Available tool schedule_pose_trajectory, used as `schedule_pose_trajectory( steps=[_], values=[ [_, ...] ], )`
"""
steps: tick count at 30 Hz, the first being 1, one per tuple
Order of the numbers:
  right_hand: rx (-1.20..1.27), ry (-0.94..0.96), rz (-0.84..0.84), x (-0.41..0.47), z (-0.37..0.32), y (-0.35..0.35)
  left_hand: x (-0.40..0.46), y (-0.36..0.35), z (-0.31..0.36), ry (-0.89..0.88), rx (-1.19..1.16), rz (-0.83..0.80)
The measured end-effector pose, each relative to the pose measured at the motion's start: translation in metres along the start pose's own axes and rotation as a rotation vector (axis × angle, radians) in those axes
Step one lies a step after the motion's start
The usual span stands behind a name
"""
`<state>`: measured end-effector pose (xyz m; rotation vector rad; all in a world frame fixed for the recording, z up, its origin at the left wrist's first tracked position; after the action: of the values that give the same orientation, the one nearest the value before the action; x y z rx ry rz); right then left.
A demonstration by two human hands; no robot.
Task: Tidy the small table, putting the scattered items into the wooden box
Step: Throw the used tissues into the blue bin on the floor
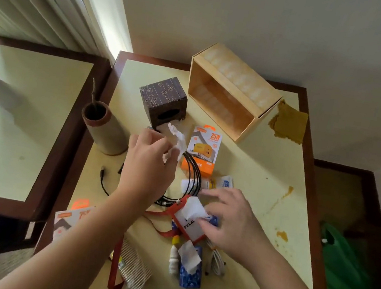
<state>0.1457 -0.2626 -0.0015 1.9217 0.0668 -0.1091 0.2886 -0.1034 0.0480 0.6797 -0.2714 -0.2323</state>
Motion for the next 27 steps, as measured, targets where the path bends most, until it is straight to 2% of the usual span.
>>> schedule_pose_trajectory(
  steps=[2, 6, 9, 11, 16, 19, 23, 27],
  values=[
    [-0.040, 0.154, -0.154, -0.016, -0.021, -0.022, -0.031, 0.017, 0.007, -0.036, 0.019, 0.001],
    [-0.255, 0.368, -0.416, -0.052, -0.042, -0.066, -0.091, 0.029, -0.002, 0.009, 0.023, -0.128],
    [-0.391, 0.439, -0.454, -0.065, -0.044, -0.086, -0.127, 0.030, -0.016, 0.076, 0.050, -0.200],
    [-0.434, 0.459, -0.405, -0.066, -0.041, -0.092, -0.143, 0.029, -0.021, 0.098, 0.059, -0.227],
    [-0.425, 0.517, -0.104, -0.066, -0.046, -0.082, -0.155, 0.028, -0.019, 0.096, 0.053, -0.247],
    [-0.390, 0.532, -0.036, -0.070, -0.044, -0.076, -0.152, 0.027, -0.015, 0.076, 0.054, -0.240],
    [-0.289, 0.320, 0.025, -0.058, -0.023, -0.058, -0.133, 0.024, -0.009, 0.020, 0.059, -0.231],
    [-0.140, 0.010, 0.235, -0.033, 0.005, -0.007, -0.083, 0.019, 0.002, -0.044, 0.079, -0.206]
  ],
)
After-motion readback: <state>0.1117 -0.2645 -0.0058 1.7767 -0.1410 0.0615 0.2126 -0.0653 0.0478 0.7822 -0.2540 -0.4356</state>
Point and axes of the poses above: each hand's wrist, its own x-axis towards the middle knuckle, its own y-axis out of the back of the hand, z = x × y, the point moved 9 cm from there along x, towards the middle knuckle, and after that the axes turned 15 degrees about -x, right-handed, at the moved point
